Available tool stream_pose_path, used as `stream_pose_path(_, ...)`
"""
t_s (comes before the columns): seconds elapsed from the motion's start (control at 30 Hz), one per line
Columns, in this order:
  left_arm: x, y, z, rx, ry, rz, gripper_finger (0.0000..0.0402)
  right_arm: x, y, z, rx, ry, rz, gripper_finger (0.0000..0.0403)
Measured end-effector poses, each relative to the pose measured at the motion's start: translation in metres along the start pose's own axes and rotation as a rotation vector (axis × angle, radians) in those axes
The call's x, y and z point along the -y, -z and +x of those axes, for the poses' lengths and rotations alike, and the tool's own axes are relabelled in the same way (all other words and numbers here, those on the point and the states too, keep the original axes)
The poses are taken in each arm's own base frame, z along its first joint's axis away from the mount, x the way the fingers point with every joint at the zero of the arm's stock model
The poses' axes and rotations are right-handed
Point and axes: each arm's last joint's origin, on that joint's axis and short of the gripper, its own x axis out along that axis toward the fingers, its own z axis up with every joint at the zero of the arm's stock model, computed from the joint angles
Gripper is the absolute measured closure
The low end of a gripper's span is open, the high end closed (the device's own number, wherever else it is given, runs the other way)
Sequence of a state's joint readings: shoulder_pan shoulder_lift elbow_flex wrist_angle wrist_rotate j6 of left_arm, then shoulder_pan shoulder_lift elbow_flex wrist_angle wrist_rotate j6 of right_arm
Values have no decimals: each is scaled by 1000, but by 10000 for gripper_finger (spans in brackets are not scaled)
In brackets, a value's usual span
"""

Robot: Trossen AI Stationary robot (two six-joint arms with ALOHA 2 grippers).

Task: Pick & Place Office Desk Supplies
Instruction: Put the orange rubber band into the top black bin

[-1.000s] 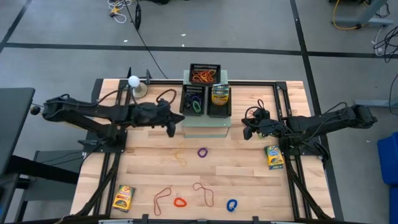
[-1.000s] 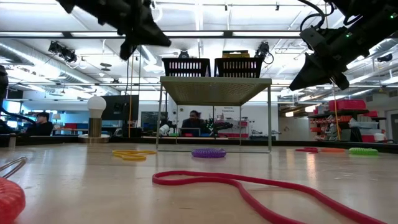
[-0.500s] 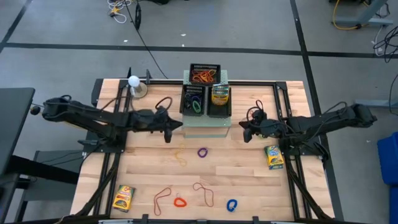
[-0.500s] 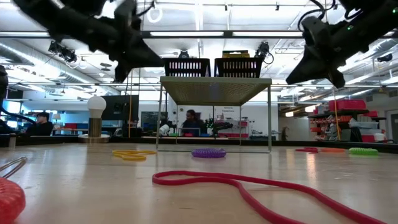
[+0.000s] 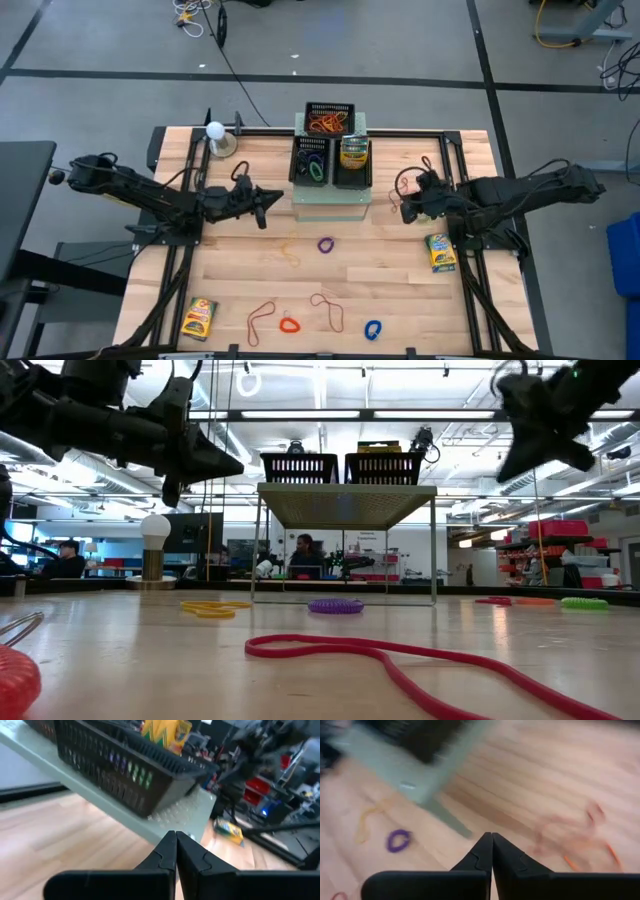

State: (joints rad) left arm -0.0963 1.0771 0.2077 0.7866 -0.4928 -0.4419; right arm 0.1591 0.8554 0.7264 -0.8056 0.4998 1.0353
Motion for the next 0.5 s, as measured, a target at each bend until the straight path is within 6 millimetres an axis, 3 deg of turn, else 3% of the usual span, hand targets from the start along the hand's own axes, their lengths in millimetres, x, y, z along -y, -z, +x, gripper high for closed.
stream_pose_path(0.3,-1,0,0,16,-44,2,387,34,29,34,-240,134,256,394)
stream_pose_path(0.5,-2,0,0,21,-53,-16,386,51,40,50,-235,223,432,392)
